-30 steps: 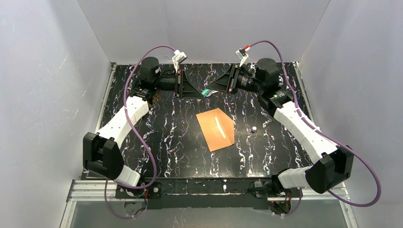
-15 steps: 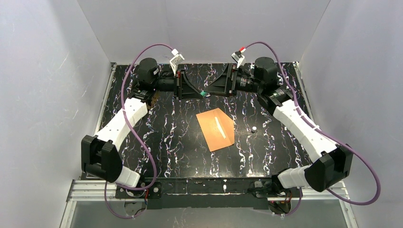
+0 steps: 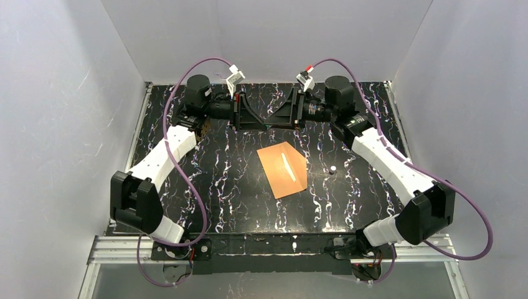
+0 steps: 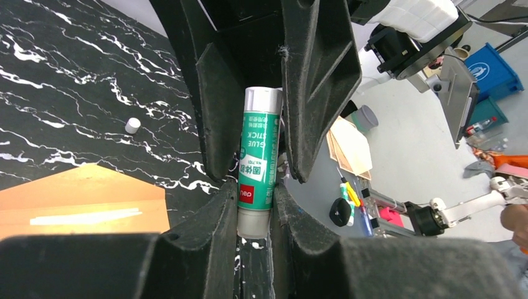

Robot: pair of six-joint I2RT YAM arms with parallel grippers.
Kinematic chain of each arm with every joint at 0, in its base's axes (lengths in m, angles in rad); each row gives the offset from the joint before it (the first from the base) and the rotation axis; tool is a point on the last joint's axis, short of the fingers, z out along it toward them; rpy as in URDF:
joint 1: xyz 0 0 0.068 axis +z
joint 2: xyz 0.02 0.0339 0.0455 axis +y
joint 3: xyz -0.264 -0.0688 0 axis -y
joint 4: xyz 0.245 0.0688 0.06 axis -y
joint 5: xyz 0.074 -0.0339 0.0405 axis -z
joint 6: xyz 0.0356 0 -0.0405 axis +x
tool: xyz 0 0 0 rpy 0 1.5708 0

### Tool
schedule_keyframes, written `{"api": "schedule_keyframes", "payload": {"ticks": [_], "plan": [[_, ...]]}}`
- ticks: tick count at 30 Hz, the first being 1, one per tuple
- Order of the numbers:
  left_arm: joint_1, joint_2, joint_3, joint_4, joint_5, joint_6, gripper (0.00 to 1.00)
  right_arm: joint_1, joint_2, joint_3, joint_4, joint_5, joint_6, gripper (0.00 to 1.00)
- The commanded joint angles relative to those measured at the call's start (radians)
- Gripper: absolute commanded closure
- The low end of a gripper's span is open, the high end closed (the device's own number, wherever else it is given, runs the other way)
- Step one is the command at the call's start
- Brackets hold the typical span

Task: Place the letter into the envelope and seal it

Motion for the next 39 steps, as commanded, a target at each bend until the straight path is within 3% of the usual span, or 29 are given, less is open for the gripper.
{"api": "schedule_keyframes", "payload": {"ticks": [1, 7, 14, 17, 20, 22, 24, 26, 39], "plan": [[-0.005, 0.017, 0.041, 0.009, 0.044, -0.033, 1.0, 0.005, 0.011, 0.061, 0.027, -0.025, -0.008, 0.44], [-0.003, 0.02, 0.028, 0.01, -0.011, -0.042, 1.0, 0.006, 0.019, 0.073, 0.015, -0.044, -0.009, 0.62], [-0.003, 0.037, 0.044, 0.009, -0.046, -0.042, 1.0, 0.006, 0.018, 0.085, -0.034, -0.054, -0.041, 0.57], [-0.004, 0.047, 0.049, 0.009, -0.039, -0.049, 1.0, 0.006, 0.025, 0.089, -0.024, -0.063, -0.041, 0.7], [-0.001, 0.049, 0.047, 0.009, -0.048, -0.053, 1.0, 0.006, 0.025, 0.095, -0.018, -0.057, -0.043, 0.9], [0.007, 0.047, 0.043, 0.009, -0.055, -0.056, 0.82, 0.005, 0.02, 0.098, -0.021, -0.041, -0.05, 0.99], [0.016, 0.036, 0.031, 0.009, -0.063, -0.045, 0.66, 0.001, 0.016, 0.093, -0.032, -0.016, -0.062, 0.99], [0.023, 0.024, 0.021, 0.009, -0.067, -0.037, 0.58, -0.005, 0.013, 0.082, -0.026, -0.008, -0.06, 0.99], [0.025, 0.021, 0.007, 0.008, -0.029, -0.047, 0.53, -0.006, 0.019, 0.059, -0.024, 0.01, -0.055, 0.99]]}}
